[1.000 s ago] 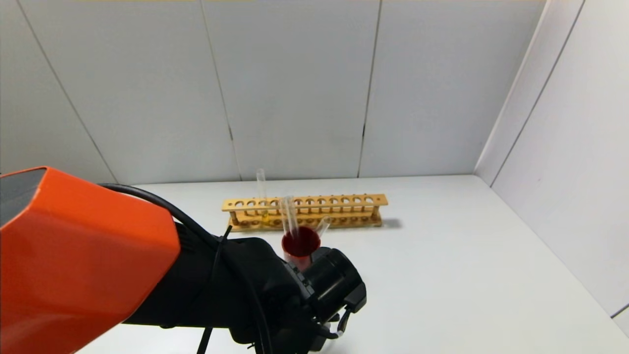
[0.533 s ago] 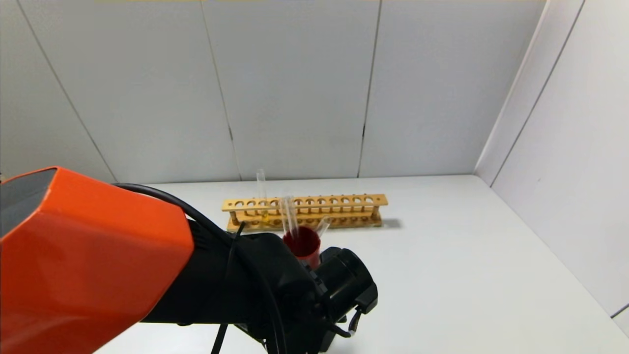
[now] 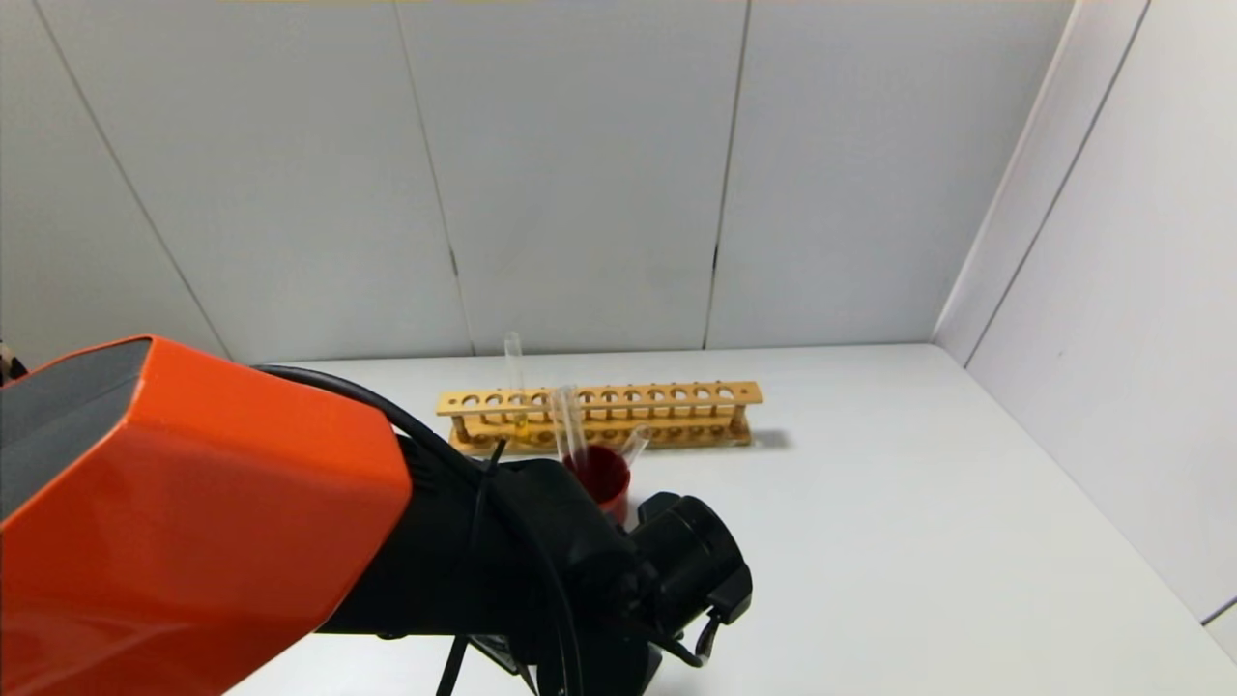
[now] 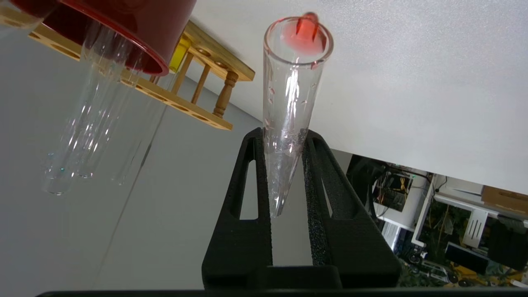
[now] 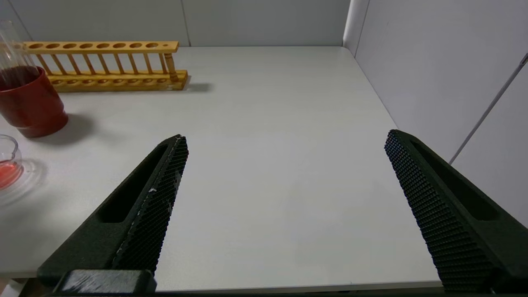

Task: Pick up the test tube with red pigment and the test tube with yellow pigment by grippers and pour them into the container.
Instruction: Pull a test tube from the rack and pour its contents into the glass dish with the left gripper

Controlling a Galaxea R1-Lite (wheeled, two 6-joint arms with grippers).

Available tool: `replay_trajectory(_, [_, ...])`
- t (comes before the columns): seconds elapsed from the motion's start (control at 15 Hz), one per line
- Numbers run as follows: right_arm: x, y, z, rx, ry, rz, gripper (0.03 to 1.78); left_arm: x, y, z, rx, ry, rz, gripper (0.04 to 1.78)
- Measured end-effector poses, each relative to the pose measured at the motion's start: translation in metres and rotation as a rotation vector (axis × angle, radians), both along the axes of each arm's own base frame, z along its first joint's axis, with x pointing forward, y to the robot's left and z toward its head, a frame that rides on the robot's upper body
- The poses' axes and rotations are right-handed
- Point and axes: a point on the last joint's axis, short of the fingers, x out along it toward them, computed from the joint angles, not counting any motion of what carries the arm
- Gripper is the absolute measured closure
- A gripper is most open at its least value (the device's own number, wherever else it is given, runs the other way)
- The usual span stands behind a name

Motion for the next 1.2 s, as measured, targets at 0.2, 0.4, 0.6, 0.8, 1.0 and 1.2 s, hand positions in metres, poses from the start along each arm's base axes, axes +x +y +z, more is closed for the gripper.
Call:
replay_trajectory(0.2, [0.0,0.0,0.0,0.0,0.0,0.0,0.07,-0.002,-0.003,0.0,0.018,0.012,-0.007,1.52])
replay_trajectory(0.4, [0.0,0.0,0.0,0.0,0.0,-0.001,0.07,-0.004,-0.004,0.004,0.041,0.017,-0.007,1.52])
replay_trajectory(0.6, [0.0,0.0,0.0,0.0,0.0,0.0,0.07,-0.005,-0.004,0.007,0.047,0.017,0.0,1.52])
replay_trajectory(0.8, [0.0,0.0,0.0,0.0,0.0,0.0,0.07,-0.005,-0.005,0.008,0.044,0.015,0.0,1.52])
replay_trajectory(1.0, [0.0,0.0,0.0,0.0,0.0,0.0,0.07,-0.005,-0.005,0.009,0.05,0.018,-0.001,1.52])
replay_trajectory(1.2, [0.0,0.0,0.0,0.0,0.0,-0.001,0.07,-0.006,-0.003,0.01,0.071,0.024,0.0,1.52])
